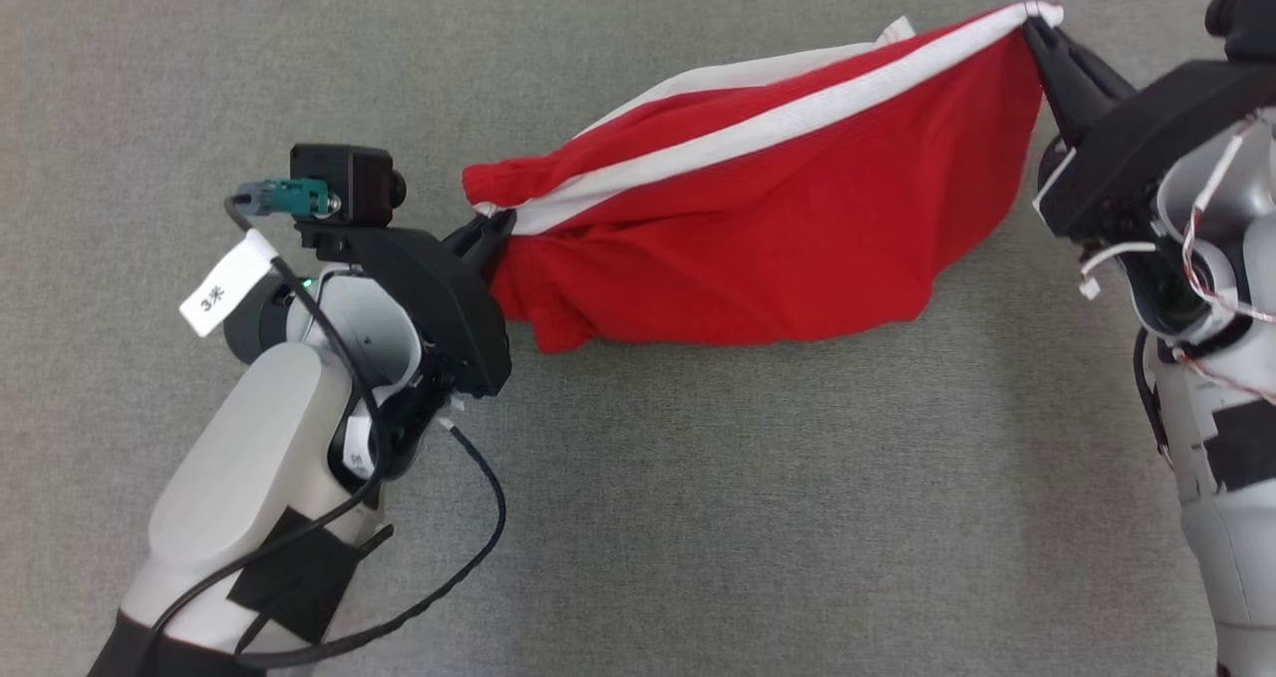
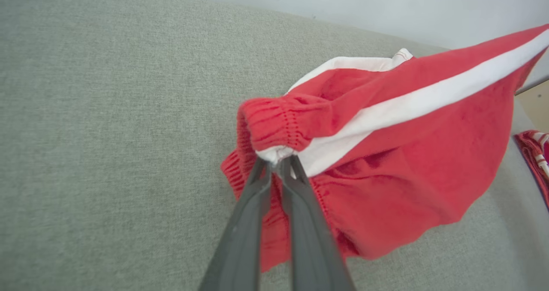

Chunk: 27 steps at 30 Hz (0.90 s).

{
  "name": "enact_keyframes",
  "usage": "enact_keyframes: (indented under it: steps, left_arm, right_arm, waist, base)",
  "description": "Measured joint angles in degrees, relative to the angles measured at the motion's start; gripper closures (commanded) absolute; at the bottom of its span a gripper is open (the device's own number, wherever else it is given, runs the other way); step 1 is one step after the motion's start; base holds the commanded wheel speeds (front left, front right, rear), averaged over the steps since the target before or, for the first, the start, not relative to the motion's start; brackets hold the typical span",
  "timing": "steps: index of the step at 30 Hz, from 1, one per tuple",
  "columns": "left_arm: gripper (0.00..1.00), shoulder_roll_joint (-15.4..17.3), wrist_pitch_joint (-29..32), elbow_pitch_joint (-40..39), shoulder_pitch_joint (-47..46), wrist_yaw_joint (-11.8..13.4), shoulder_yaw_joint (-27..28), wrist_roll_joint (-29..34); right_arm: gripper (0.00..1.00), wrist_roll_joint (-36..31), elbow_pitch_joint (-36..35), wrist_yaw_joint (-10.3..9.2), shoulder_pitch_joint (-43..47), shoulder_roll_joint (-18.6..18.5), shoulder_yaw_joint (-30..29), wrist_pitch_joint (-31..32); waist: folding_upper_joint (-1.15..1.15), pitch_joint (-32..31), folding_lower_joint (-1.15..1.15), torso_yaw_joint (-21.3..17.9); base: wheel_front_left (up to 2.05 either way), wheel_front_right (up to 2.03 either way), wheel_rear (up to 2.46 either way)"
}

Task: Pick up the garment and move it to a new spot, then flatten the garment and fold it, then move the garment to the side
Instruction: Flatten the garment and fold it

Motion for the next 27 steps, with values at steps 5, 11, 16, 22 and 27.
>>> enact_keyframes:
  steps: [5,11,16,22,27]
  left_arm:
    - [1.00,-0.82,-1.34,2.04,-0.92,-0.43,0.04,0.00]
    - [0.78,-2.08,-3.46,4.33,-2.19,-1.12,-0.26,0.58]
    - [0.00,-2.98,-6.30,6.14,-3.33,-1.09,-0.04,1.02]
    - [0.00,-3.05,-10.46,8.26,-5.11,-1.08,0.48,2.75]
    - [0.00,-2.71,-13.96,8.50,-4.87,-2.20,-0.15,4.02]
  right_arm:
    - [1.00,-1.26,5.46,0.56,-3.80,0.75,1.12,-2.90]
    - [1.00,-1.81,10.24,1.08,-5.55,1.30,1.36,-6.73]
    - [0.00,-2.34,13.14,1.68,-7.49,1.89,1.42,-10.76]
    - [0.00,-3.38,15.70,2.87,-9.49,1.83,1.19,-16.48]
    - [0.00,-3.42,17.03,4.10,-8.77,0.91,1.67,-18.44]
  waist:
    - [0.00,0.78,0.00,0.77]
    - [0.00,1.46,-0.01,1.33]
    - [0.00,1.76,-0.01,1.89]
    - [0.00,1.26,-0.01,2.28]
    - [-0.01,-0.15,-0.01,2.56]
  base:
    - [0.00,0.00,0.00]
    - [0.00,0.00,0.00]
    - [0.00,0.00,0.00]
    - [0.00,0.00,0.00]
    - [0.00,0.00,0.00]
